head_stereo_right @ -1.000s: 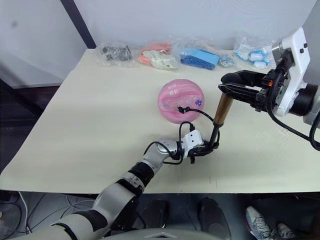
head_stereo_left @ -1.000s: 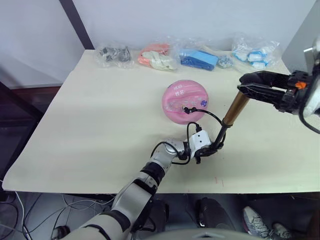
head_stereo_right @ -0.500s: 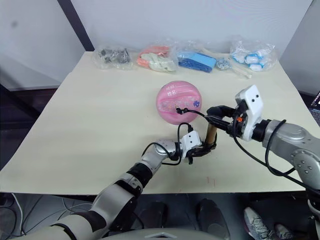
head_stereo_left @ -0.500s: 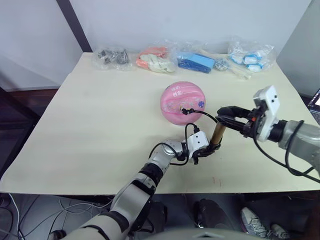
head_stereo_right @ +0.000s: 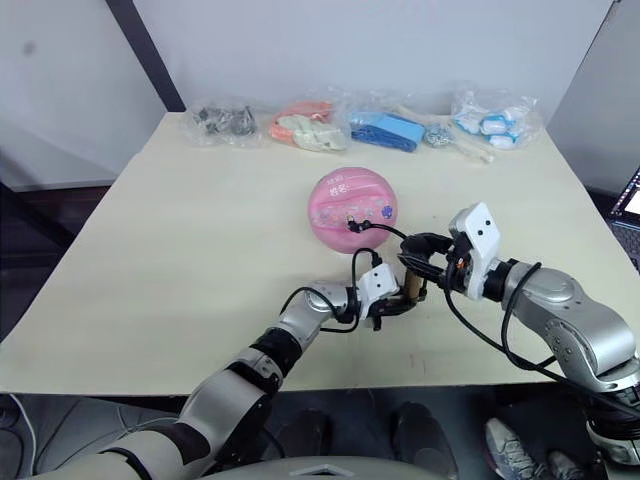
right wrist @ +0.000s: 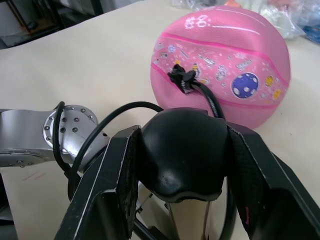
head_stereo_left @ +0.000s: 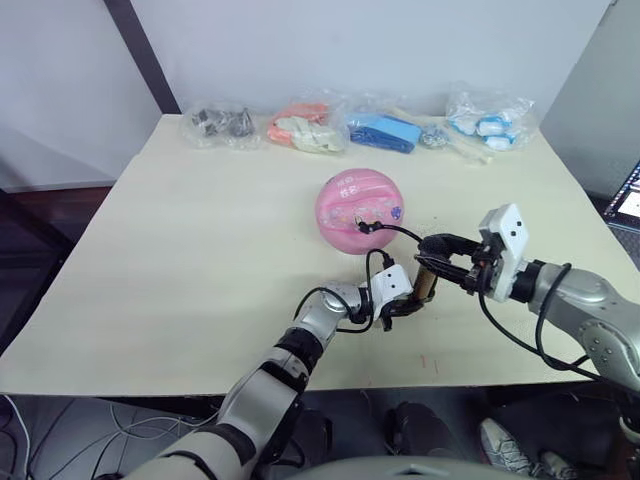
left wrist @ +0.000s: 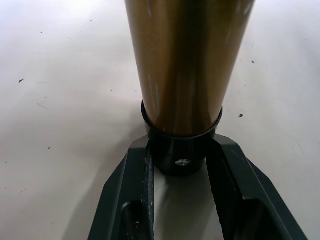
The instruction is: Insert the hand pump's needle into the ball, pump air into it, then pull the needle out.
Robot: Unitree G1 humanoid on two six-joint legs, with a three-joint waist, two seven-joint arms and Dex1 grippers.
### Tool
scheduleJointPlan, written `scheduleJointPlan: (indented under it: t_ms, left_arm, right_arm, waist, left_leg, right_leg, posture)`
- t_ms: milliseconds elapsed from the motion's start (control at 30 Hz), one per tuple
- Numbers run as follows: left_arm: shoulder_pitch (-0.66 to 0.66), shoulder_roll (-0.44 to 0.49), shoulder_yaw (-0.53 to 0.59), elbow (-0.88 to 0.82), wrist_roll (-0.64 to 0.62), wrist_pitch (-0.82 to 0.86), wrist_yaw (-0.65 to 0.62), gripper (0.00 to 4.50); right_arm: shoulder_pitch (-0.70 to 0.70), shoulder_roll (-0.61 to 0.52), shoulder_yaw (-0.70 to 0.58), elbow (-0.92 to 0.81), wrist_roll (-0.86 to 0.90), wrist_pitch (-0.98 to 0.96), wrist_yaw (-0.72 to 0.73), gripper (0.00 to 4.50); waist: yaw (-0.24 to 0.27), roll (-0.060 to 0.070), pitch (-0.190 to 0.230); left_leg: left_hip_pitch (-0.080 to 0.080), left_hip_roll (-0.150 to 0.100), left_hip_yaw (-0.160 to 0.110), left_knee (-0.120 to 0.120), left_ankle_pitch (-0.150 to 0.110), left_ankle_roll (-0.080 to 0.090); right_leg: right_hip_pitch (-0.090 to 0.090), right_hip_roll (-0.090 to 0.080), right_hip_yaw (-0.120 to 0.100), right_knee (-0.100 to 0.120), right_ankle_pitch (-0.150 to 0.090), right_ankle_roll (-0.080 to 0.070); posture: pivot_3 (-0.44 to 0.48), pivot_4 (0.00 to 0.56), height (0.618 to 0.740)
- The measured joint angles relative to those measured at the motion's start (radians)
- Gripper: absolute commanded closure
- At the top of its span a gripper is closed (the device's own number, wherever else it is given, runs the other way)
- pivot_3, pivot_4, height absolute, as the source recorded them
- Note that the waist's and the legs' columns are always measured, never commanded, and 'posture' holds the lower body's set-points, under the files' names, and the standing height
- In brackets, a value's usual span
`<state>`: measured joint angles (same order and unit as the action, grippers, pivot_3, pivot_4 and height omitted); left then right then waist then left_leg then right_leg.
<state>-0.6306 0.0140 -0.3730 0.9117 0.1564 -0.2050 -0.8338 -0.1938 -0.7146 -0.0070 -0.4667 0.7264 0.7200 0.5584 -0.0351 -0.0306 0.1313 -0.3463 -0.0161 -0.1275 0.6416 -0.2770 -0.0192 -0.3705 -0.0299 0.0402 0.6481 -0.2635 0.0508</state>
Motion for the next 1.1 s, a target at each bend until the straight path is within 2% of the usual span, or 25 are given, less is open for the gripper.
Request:
scheduleJointPlan:
  t_ms: [267, 467, 733, 1100]
  left_arm:
    - [0.001, -0.01, -0.012, -0.027, -0.003, -0.01, -0.018, 3.48]
    - [-0.001, -0.016, -0.014, -0.029, -0.003, -0.011, -0.025, 3.48]
    - [-0.002, -0.015, -0.015, -0.03, -0.003, -0.017, -0.025, 3.48]
    - [-0.011, -0.017, -0.018, -0.031, -0.003, -0.018, -0.034, 3.48]
  right_arm:
    - [-0.109, -0.087, -0.151, -0.036, 0.193, 0.244, -0.046, 2.58]
    - [-0.256, -0.211, -0.296, -0.043, 0.41, 0.374, -0.065, 2.58]
    - [-0.326, -0.324, -0.368, -0.032, 0.563, 0.432, -0.109, 2.58]
    - [-0.324, -0.419, -0.435, -0.025, 0.683, 0.444, -0.174, 2.58]
  waist:
    - [0.015, 0.014, 0.011]
    - [0.022, 0.014, 0.018]
    - [0.022, 0.015, 0.021]
    - [0.024, 0.015, 0.021]
  left_leg:
    - [-0.015, -0.005, -0.002, 0.002, 0.0, 0.0]
    - [-0.018, -0.006, -0.004, 0.002, 0.0, 0.0]
    - [-0.019, -0.006, -0.004, 0.002, 0.0, 0.001]
    - [-0.021, -0.006, -0.004, 0.002, 0.0, 0.001]
  right_leg:
    - [-0.012, -0.003, -0.001, -0.002, 0.003, -0.004]
    - [-0.013, -0.005, -0.002, -0.003, 0.003, -0.004]
    - [-0.013, -0.005, -0.003, -0.003, 0.003, -0.004]
    - [-0.014, -0.005, -0.003, -0.003, 0.003, -0.003]
  posture:
    - [0.0, 0.15, 0.74]
    - [0.0, 0.15, 0.74]
    - [0.0, 0.15, 0.74]
    - [0.0, 0.15, 0.74]
